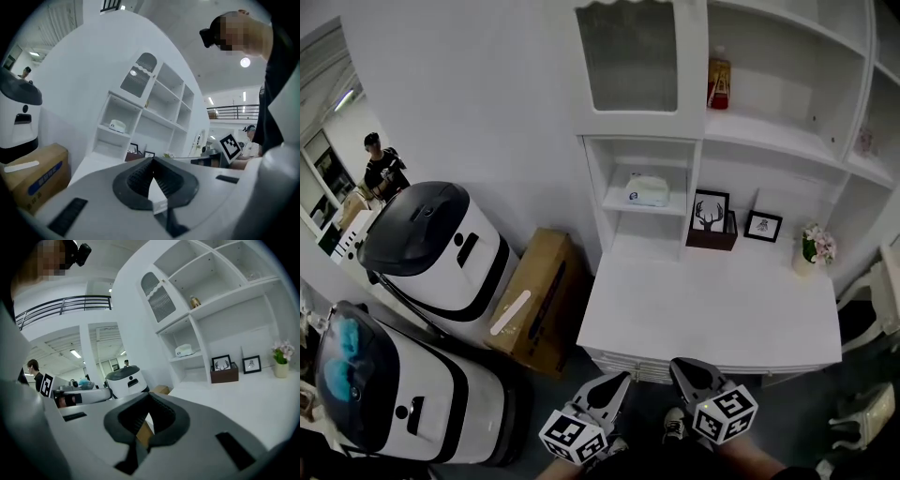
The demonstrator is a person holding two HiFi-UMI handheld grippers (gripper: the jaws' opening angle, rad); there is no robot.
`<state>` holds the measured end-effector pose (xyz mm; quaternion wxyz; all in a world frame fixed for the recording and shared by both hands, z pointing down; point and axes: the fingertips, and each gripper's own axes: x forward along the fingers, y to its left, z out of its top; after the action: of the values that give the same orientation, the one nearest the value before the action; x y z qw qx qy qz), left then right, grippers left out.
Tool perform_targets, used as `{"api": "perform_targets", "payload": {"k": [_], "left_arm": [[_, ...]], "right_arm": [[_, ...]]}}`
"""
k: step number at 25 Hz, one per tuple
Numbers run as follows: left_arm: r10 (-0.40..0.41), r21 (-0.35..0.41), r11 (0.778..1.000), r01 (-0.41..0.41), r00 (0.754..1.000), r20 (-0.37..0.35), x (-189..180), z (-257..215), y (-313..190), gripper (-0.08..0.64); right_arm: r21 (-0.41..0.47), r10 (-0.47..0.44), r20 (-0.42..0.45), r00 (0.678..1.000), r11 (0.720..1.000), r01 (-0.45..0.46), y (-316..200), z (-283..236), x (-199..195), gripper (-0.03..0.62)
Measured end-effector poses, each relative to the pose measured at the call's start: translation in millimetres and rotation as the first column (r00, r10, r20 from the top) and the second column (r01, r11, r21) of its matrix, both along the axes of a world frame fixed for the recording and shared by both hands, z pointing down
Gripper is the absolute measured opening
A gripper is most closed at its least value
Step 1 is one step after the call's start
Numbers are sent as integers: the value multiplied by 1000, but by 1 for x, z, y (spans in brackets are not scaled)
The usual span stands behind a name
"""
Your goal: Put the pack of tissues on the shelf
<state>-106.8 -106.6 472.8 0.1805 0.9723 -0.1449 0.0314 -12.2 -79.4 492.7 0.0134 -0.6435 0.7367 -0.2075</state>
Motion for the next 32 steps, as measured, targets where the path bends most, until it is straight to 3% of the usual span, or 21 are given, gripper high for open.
{"api": "perform_targets", "payload": {"k": [14,32], "left_arm": [[78,4,997,-78,997,-20,-57,1,5,3],[128,1,992,-128,991,-26,-80,4,15,3]], "right_arm": [[-11,107,-9,994,994,-107,22,6,-54,3],[-5,152,-18,988,988,-152,33,6,-78,3]]}}
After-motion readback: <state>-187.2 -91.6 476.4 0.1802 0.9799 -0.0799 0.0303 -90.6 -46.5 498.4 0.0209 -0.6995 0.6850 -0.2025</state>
